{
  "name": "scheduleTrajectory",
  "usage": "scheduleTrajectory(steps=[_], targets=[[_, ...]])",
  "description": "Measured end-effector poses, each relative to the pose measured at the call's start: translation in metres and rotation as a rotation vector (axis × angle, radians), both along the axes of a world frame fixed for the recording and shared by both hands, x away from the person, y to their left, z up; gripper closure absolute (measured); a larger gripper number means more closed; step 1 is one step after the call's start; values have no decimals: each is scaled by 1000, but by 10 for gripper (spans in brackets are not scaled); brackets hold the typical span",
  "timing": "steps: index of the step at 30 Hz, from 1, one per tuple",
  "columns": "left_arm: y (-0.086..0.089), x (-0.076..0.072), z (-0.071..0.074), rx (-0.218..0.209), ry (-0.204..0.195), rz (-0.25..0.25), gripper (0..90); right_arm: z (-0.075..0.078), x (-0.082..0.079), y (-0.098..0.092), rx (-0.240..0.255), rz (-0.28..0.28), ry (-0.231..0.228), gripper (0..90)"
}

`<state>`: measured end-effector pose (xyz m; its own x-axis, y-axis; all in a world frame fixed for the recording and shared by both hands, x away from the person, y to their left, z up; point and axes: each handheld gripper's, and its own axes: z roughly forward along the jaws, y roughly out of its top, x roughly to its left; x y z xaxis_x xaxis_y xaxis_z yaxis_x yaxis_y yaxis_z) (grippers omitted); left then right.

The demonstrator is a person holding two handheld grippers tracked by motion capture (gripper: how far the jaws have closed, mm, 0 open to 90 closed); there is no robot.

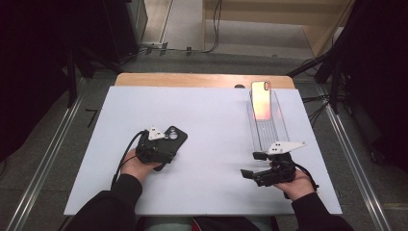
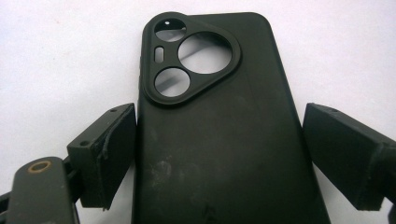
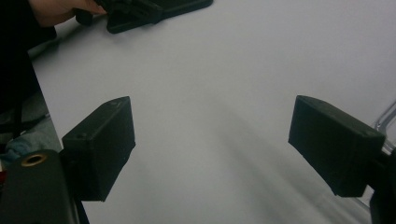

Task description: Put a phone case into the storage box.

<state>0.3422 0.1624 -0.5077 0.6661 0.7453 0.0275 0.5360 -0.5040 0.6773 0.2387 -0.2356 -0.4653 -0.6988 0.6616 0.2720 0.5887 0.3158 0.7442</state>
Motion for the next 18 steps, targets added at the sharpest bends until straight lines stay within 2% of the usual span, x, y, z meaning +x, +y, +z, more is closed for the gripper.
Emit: scheduleTrajectory(steps=[5, 9, 11, 18], targets=[[0, 1, 1, 2, 4, -3, 133, 0, 0, 0, 2, 1, 2, 128], [1, 3, 4, -4, 28, 1, 138, 0, -1, 1, 3, 5, -13, 128], [2, 4, 7, -17, 47, -1, 139, 0, -1, 1, 6, 7, -26, 129], [2, 3, 21, -66, 49, 7, 140, 0, -1, 1, 2, 6, -30, 129]])
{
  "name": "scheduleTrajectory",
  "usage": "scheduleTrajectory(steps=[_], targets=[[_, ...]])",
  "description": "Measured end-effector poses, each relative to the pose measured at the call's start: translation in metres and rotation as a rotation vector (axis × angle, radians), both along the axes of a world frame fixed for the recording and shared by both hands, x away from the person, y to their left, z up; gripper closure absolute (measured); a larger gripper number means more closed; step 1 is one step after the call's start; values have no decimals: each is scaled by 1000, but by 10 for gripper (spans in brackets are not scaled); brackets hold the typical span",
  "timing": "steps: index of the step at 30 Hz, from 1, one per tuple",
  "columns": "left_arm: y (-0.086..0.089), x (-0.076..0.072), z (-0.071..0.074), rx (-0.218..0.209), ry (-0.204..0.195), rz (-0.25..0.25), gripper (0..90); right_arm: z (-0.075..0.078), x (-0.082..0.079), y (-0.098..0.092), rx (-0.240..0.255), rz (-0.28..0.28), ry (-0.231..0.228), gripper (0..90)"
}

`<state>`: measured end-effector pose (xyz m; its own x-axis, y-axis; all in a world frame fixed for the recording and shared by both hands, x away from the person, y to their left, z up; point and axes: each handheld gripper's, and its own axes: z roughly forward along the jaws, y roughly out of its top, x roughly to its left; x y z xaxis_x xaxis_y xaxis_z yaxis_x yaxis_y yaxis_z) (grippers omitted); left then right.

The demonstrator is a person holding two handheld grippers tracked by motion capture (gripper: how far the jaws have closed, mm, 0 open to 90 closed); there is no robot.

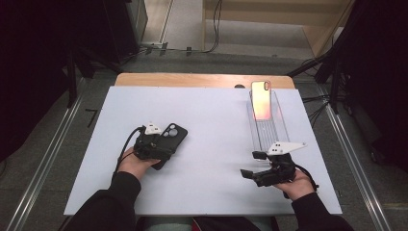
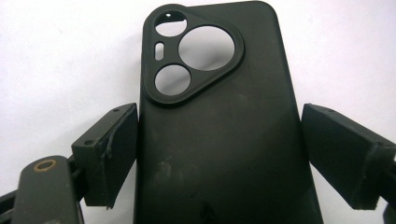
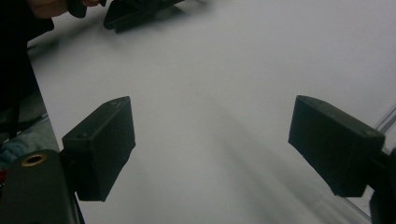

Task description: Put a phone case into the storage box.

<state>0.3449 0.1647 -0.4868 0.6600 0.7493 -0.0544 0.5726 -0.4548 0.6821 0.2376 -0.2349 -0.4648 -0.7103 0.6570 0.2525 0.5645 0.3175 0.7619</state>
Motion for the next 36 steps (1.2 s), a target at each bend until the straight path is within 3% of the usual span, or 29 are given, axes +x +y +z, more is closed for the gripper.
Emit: scheduleTrajectory(steps=[2, 9, 16, 25, 32, 36], targets=[[-1, -2, 5, 15, -10, -5, 140, 0, 0, 0, 2, -3, -11, 128], [-2, -10, 27, -73, 0, -17, 141, 2, -1, 0, 13, -13, -37, 129], [-8, -22, 41, -107, -1, -59, 140, 1, -1, 0, 20, -3, -68, 129], [-22, -35, 50, -141, 4, -93, 140, 3, 0, -2, 23, -19, -28, 128], [-32, -40, 50, -158, -15, -73, 140, 5, 3, 1, 10, -40, 10, 128], [-39, -43, 49, -165, -27, -66, 140, 7, 4, 2, 37, -49, 29, 128]])
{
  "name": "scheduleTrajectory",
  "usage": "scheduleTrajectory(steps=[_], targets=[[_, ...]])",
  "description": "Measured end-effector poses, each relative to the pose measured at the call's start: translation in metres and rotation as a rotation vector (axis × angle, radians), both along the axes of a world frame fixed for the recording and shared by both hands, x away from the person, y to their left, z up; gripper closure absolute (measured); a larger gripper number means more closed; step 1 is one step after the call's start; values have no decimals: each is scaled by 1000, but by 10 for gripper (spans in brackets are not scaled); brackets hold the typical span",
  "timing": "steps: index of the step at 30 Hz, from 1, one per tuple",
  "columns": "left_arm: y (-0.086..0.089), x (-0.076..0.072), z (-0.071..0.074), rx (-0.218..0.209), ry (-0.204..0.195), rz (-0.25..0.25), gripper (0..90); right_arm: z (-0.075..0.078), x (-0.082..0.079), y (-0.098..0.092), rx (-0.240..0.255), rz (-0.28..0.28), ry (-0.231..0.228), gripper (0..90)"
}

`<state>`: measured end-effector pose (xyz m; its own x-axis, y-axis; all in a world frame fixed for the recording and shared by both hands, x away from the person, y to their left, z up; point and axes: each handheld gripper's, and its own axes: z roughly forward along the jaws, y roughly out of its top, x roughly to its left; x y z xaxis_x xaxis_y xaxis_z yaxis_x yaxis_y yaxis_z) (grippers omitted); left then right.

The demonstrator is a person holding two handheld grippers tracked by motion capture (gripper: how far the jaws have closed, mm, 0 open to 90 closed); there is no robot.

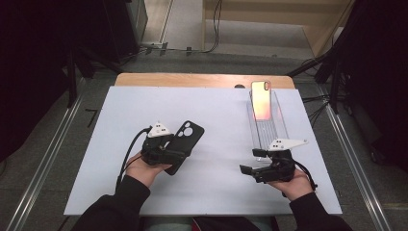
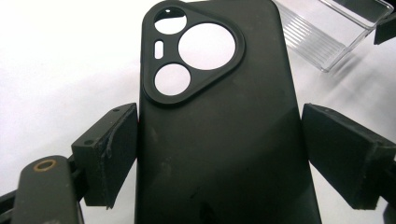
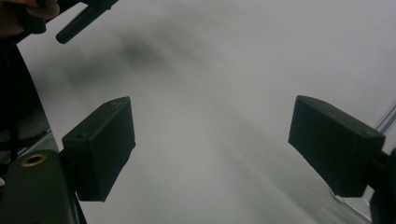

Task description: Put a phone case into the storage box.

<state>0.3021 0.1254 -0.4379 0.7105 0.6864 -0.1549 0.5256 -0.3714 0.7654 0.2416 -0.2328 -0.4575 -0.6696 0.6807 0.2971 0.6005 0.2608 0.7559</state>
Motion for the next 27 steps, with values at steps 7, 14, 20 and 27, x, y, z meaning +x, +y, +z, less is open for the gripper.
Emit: scheduleTrajectory(steps=[7, 14, 20, 27], targets=[[-11, -7, -3, -5, -34, 26, 140, 7, 0, 4, 25, -26, 12, 128], [-18, -13, -7, -24, -81, 66, 139, 12, 1, 11, 52, -47, 42, 128], [-24, -16, -12, -33, -117, 89, 140, 17, 2, 20, 43, -59, 42, 128], [-30, -20, -18, -80, -134, 109, 139, 24, 4, 31, 52, -81, 53, 128]])
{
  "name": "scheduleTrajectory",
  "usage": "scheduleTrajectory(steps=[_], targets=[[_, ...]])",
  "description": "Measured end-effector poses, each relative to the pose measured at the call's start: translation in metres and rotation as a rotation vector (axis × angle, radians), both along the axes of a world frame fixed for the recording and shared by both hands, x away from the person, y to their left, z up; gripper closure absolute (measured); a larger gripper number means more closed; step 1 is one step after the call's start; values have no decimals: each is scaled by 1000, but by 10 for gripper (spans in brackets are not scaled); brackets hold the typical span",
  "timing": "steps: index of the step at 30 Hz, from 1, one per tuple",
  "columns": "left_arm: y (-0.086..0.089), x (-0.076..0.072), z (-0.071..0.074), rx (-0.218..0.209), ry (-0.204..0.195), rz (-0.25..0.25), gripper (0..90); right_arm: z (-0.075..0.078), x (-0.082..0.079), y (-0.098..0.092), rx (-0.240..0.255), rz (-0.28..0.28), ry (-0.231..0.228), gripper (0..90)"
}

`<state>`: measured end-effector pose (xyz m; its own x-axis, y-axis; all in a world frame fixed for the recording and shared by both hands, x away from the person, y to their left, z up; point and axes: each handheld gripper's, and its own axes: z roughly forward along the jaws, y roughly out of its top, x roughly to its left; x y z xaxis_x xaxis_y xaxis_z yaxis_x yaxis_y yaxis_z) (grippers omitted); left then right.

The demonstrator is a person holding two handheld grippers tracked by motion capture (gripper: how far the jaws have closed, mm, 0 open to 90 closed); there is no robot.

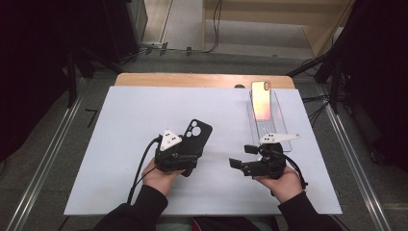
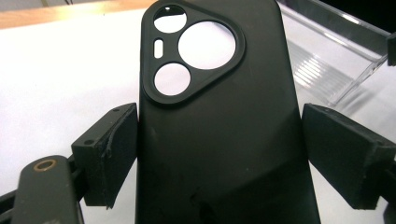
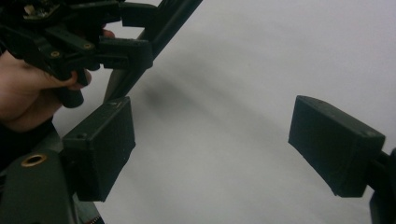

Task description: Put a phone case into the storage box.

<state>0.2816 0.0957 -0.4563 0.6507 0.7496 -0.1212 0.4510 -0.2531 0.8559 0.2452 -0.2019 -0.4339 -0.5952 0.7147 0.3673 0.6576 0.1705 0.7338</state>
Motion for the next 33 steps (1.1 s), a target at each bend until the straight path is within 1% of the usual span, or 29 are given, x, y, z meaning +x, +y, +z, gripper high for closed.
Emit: scheduleTrajectory(steps=[4, 6, 10, 14, 16, 19, 21, 24, 25, 27, 31, 33], targets=[[-2, -2, -1, -15, -26, 5, 139, 3, 3, 2, 21, -12, 7, 128], [-3, -4, -2, -30, -39, 3, 139, 4, 5, 3, 28, -18, 11, 129], [-3, -5, -5, -62, -41, 16, 139, 7, 9, 5, 39, -27, 16, 128], [-5, -7, -5, -55, -62, 16, 139, 10, 12, 8, 53, -36, 25, 129], [-7, -8, -6, -62, -60, 16, 139, 11, 14, 9, 56, -39, 28, 129], [-9, -10, -7, -56, -59, 11, 139, 13, 18, 12, 66, -39, 27, 129], [-11, -11, -9, -66, -62, 18, 139, 14, 20, 15, 74, -42, 27, 129], [-12, -13, -11, -72, -68, 20, 139, 16, 23, 20, 57, -41, 13, 129], [-13, -14, -11, -68, -69, 16, 139, 16, 24, 21, 63, -42, 14, 129], [-15, -15, -12, -73, -75, 18, 139, 17, 26, 23, 68, -41, 15, 129], [-18, -17, -13, -74, -89, 19, 139, 16, 30, 27, 83, -43, 29, 129], [-19, -18, -13, -75, -92, 16, 139, 17, 33, 29, 76, -46, 21, 129]])
